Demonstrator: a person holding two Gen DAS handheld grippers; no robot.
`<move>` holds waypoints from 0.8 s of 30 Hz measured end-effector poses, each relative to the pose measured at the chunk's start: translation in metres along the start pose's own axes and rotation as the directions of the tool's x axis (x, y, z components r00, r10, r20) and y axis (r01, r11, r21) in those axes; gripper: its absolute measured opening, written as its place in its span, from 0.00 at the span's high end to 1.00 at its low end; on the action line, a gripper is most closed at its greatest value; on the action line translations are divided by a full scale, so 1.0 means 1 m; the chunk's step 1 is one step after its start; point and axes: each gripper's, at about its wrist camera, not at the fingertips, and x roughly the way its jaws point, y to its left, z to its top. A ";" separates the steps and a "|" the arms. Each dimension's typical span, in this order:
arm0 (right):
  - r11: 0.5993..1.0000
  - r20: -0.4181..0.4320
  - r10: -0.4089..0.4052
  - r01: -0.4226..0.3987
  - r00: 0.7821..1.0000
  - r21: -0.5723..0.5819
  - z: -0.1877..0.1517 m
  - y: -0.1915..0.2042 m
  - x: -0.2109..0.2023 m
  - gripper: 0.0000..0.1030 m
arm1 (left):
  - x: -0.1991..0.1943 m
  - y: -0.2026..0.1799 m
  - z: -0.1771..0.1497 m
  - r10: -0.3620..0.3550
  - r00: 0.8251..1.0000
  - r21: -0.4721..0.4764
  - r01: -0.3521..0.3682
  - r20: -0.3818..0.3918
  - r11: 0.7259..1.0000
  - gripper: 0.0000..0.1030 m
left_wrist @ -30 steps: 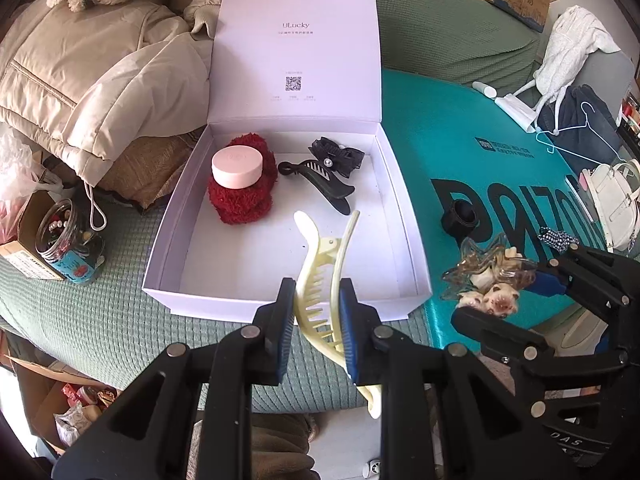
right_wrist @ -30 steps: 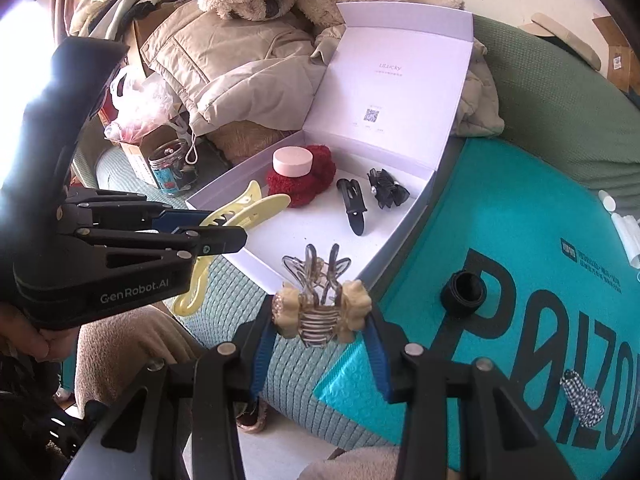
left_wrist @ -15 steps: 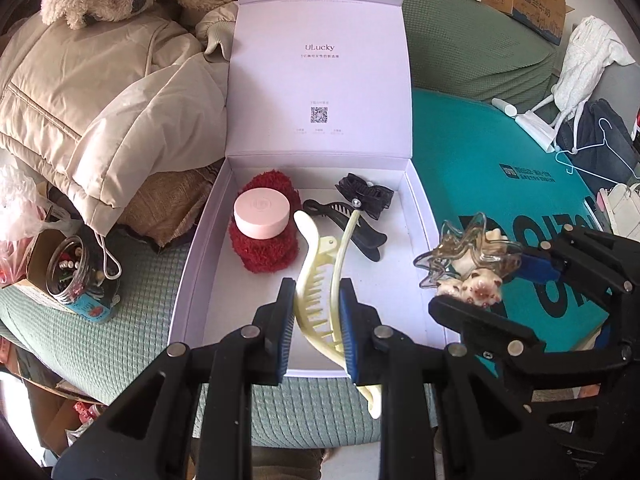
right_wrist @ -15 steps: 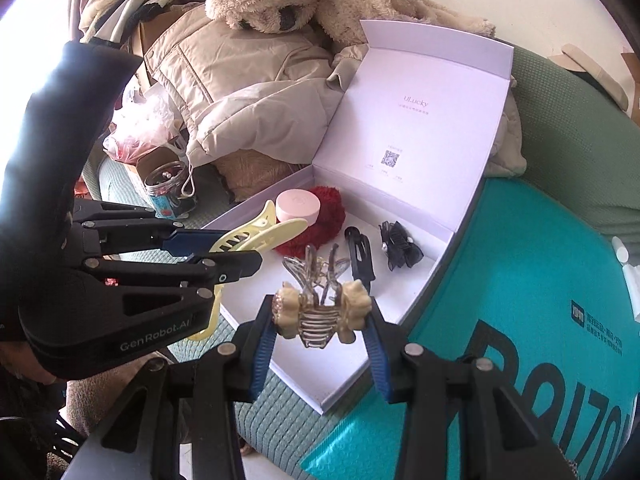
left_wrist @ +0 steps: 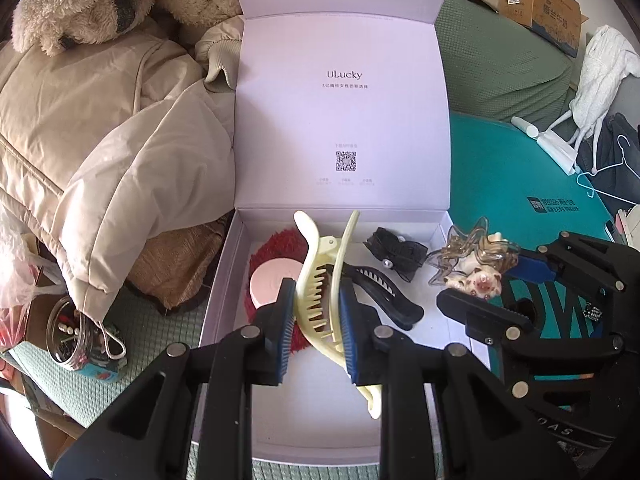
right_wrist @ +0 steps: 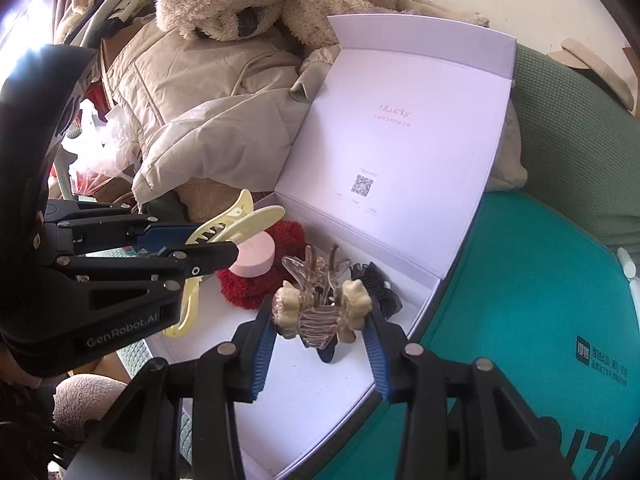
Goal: Organize objects
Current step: 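Carry the cream claw clip and gold pearl clip with both grippers into the box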
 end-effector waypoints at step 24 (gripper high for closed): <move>0.996 -0.024 0.072 -0.071 0.997 0.046 0.021 -0.036 0.077 0.60 | 0.075 0.028 0.026 -0.036 0.998 -0.090 0.031 -0.048 0.995 0.81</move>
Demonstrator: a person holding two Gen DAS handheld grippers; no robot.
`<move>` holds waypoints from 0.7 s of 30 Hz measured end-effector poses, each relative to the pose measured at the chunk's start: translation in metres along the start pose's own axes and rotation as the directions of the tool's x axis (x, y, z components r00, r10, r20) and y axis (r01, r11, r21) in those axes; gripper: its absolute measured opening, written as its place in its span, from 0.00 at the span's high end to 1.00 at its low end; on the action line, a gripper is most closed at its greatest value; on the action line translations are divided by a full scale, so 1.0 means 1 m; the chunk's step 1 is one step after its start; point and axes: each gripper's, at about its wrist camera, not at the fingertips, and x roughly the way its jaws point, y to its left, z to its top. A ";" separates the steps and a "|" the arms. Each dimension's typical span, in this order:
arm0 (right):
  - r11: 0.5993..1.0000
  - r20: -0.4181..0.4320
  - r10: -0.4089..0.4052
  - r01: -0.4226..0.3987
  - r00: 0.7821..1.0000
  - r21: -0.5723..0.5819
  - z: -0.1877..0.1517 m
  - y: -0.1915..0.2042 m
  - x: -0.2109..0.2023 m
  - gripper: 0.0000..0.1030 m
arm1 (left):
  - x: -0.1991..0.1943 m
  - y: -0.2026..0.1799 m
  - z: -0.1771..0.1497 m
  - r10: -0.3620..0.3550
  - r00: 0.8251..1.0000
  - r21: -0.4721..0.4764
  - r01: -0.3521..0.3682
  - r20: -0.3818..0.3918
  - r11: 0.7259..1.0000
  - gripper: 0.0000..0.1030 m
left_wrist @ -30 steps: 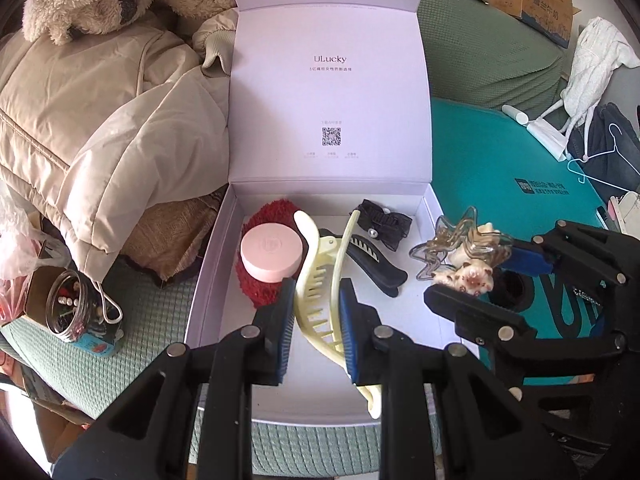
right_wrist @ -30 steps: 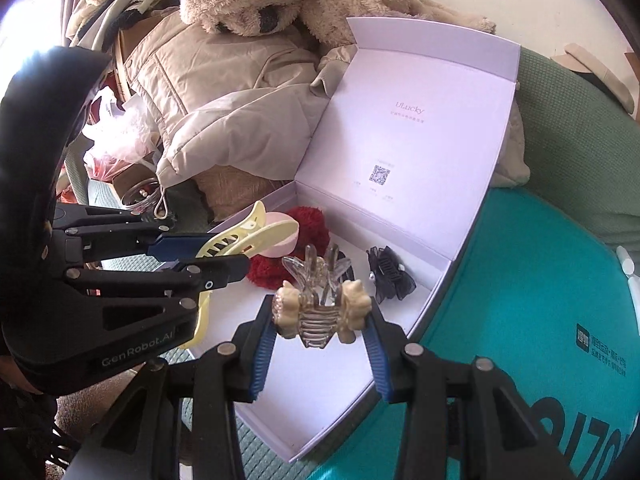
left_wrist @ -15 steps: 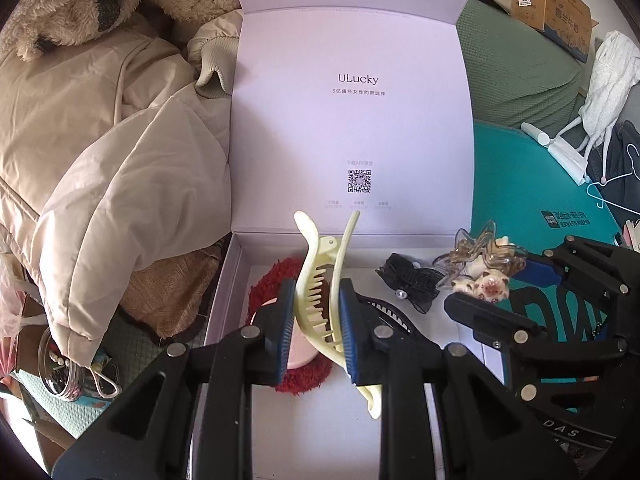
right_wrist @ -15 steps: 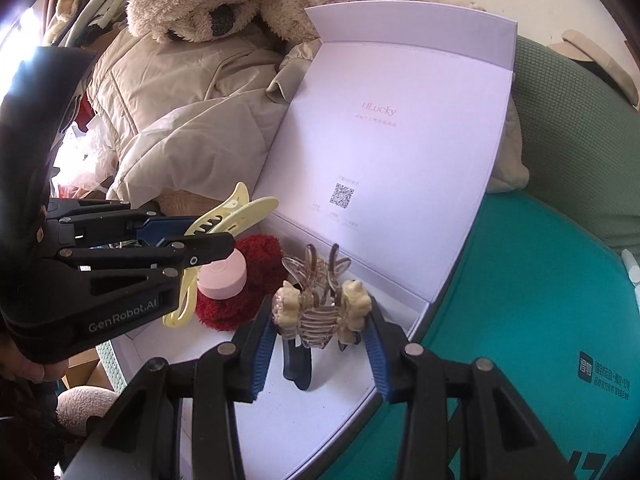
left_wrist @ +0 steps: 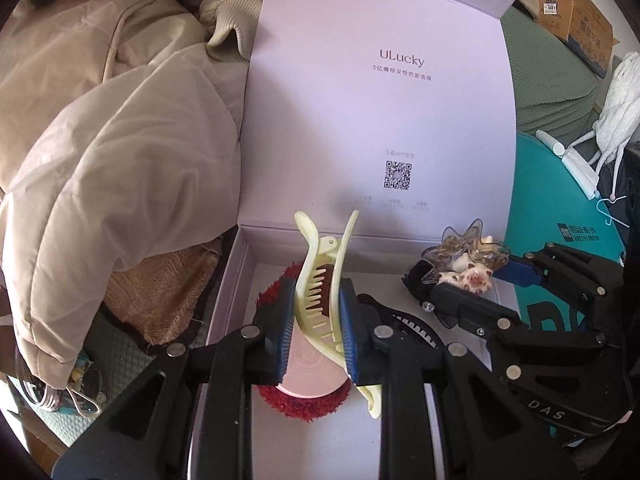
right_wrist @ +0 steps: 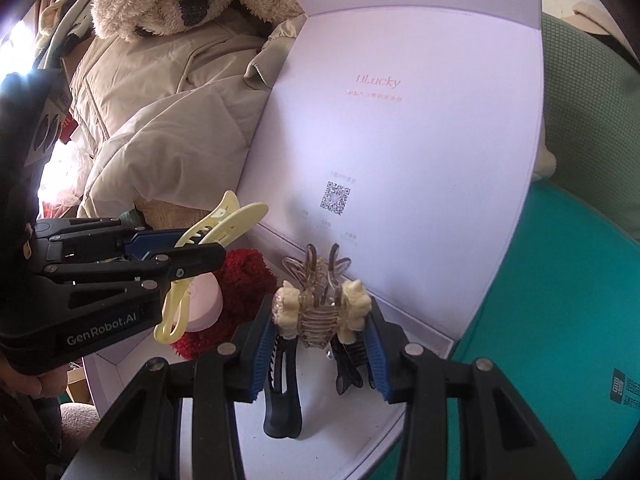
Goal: Organize objects
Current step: 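Open the left gripper over the pink compact while the right gripper releases the pearl clip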
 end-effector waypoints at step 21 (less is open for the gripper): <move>1.000 -0.043 -0.007 0.008 0.999 0.009 -0.020 0.010 0.018 0.59 | 0.014 0.001 -0.015 -0.003 1.000 -0.018 0.003 -0.004 1.000 0.80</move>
